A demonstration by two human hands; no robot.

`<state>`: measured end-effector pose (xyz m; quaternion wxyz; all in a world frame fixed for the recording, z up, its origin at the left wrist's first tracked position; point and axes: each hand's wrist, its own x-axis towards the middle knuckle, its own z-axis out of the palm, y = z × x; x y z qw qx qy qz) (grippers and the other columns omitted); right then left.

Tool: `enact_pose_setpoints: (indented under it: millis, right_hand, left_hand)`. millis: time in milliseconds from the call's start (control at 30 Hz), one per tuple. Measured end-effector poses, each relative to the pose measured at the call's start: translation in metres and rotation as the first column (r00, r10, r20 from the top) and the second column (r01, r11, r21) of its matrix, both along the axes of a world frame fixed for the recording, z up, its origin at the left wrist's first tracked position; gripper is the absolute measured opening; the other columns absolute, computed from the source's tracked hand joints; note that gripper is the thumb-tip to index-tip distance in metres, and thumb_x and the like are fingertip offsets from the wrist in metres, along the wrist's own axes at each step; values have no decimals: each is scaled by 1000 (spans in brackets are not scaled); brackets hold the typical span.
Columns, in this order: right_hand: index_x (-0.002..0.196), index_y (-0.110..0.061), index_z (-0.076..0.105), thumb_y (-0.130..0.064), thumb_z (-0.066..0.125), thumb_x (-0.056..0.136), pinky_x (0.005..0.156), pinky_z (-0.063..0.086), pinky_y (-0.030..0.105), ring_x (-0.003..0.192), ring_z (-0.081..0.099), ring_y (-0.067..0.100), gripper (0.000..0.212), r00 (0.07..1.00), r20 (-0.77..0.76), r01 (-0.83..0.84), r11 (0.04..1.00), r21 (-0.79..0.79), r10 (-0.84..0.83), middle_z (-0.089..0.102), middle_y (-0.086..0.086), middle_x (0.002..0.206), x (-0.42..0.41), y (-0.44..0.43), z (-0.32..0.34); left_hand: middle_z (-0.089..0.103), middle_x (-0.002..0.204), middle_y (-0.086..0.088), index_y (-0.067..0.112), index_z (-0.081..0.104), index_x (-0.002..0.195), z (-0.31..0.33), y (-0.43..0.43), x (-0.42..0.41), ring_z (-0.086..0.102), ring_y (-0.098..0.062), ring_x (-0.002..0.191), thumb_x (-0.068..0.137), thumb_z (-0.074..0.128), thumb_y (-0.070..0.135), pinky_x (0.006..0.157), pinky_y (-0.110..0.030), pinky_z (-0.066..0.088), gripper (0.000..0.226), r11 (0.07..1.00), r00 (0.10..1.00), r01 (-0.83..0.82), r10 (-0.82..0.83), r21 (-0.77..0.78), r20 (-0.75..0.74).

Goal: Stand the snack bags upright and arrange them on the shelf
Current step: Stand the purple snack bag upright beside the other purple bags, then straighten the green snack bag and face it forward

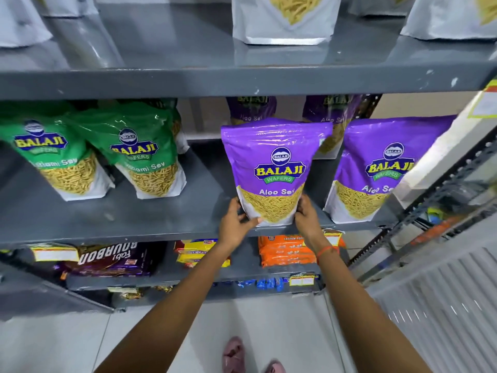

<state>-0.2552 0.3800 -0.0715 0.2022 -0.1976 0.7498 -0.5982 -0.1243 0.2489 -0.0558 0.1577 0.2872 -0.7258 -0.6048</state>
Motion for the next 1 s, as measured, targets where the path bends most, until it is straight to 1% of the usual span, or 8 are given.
enact_pose_setpoints:
  millis: [100, 233, 400, 633, 733, 800, 933, 1000]
  right_hand:
    - [123, -6, 44, 10, 33, 79, 102, 45, 39, 118, 50, 25, 48, 988, -52, 142, 988, -56, -145, 52, 19, 128, 13, -1, 10]
    - [116, -2, 49, 10, 32, 77, 99, 43, 37, 112, 51, 31, 44, 782, -327, 458, 845, -277, -531, 52, 14, 115, 53, -2, 31]
    - [103, -1, 54, 0, 32, 77, 95, 42, 34, 104, 48, 22, 34, 732, -536, 251, 898, -362, -421, 50, 10, 106, 108, -37, 69]
    - [108, -10, 52, 6, 39, 75, 100, 31, 21, 108, 45, 21, 38, 689, -713, 20, 986, -163, -132, 53, 16, 112, 147, -139, 73]
    - [120, -5, 47, 4, 42, 71, 106, 28, 29, 115, 40, 24, 50, 765, -644, 15, 1000, -8, -17, 51, 19, 122, 155, -203, 52]
    - [133, 1, 36, 6, 45, 73, 109, 19, 23, 129, 35, 30, 60, 872, -486, -32, 997, 64, 59, 43, 24, 137, 148, -237, 38]
    - [138, 2, 24, 1, 55, 80, 99, 34, 25, 133, 38, 32, 66, 987, -90, -127, 990, 67, 133, 35, 21, 146, 126, -275, 27]
    - [134, 2, 30, 7, 55, 82, 82, 41, 9, 128, 43, 29, 58, 988, -36, -151, 988, 45, 153, 42, 22, 141, 122, -280, 25]
  left_hand:
    - [46, 142, -8, 18, 31, 134, 5, 6, 4, 51, -21, 123, 68, 79, 24, 99, -43, 48, 81, 998, 999, -34, 34, -50, -4]
    - [1, 159, -1, 22, 14, 144, 24, 12, 20, 6, -2, 139, 70, 75, 37, 110, -27, 19, 97, 930, 978, -194, 159, -313, -133]
    - [4, 159, -5, 19, 12, 145, 49, -21, 47, 3, -8, 145, 76, 64, 45, 118, -24, 13, 89, 812, 927, -350, 228, -466, -299]
    - [5, 157, -13, 11, 4, 145, 40, -134, 94, 6, -23, 146, 75, 65, 46, 120, -39, 12, 99, 752, 865, -500, 413, -429, -284]
    - [2, 157, -14, 8, -1, 144, 18, -189, 114, 5, -26, 146, 74, 73, 30, 120, -45, 15, 104, 816, 883, -469, 438, -338, -167]
    - [2, 157, -11, 8, 0, 144, 6, -219, 120, 6, -24, 145, 73, 74, 21, 118, -32, 15, 104, 883, 923, -385, 365, -269, -122]
    - [35, 142, -9, 3, 21, 140, -5, -264, 118, 35, -18, 127, 75, 70, 3, 87, -8, 40, 81, 979, 982, -189, 187, -74, -34]
    - [51, 116, -10, -1, 40, 125, -10, -274, 116, 47, -15, 107, 75, 70, 1, 66, -4, 43, 58, 986, 990, -141, 140, -94, -19]
